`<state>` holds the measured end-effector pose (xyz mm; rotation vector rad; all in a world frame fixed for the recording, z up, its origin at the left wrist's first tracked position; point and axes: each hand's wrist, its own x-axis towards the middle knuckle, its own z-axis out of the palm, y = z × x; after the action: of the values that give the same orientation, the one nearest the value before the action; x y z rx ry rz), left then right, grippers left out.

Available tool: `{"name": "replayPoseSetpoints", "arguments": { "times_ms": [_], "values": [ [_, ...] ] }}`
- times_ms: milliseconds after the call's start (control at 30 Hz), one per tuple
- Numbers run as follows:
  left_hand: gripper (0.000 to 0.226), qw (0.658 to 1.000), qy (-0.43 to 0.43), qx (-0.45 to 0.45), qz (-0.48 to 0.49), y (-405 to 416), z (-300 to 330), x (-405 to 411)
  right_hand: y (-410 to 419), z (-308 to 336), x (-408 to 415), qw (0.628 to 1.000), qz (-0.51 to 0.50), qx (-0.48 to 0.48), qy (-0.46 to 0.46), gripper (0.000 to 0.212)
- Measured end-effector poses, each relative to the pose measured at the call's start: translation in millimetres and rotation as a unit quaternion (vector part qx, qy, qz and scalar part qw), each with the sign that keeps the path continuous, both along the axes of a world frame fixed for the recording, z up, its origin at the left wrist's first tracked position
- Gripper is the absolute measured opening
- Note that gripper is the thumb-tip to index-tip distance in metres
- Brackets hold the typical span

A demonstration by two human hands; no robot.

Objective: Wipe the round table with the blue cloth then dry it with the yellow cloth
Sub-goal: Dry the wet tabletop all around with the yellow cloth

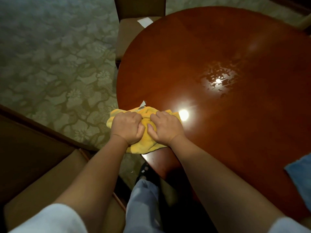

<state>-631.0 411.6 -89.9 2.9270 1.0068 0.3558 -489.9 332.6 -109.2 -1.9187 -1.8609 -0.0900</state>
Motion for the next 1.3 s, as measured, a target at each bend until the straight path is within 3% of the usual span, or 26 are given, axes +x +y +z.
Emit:
{"name": "replayPoseSetpoints", "arguments": {
  "times_ms": [300, 633, 933, 1300],
  "values": [
    [0.031, 1.000, 0.001, -0.019, 0.007, -73.7, 7.1, -7.7, -74.3, 4.5, -14.4, 0.999, -0.042, -0.026, 0.001, 0.034],
    [0.028, 0.996, 0.000, -0.047, -0.077, -129.4, 4.3, -18.5, -154.0, 6.6, -36.9, 0.994, -0.108, -0.029, -0.020, 0.032],
    [0.025, 0.986, -0.020, -0.045, -0.159, -89.0, -3.2, -17.2, -122.4, -3.8, -26.4, 0.998, -0.046, -0.021, -0.032, 0.029],
    [0.025, 0.995, -0.026, -0.049, -0.081, 12.4, -3.3, -12.6, -1.2, 0.0, -10.8, 1.000, -0.001, -0.001, -0.027, 0.032]
  ]
}}
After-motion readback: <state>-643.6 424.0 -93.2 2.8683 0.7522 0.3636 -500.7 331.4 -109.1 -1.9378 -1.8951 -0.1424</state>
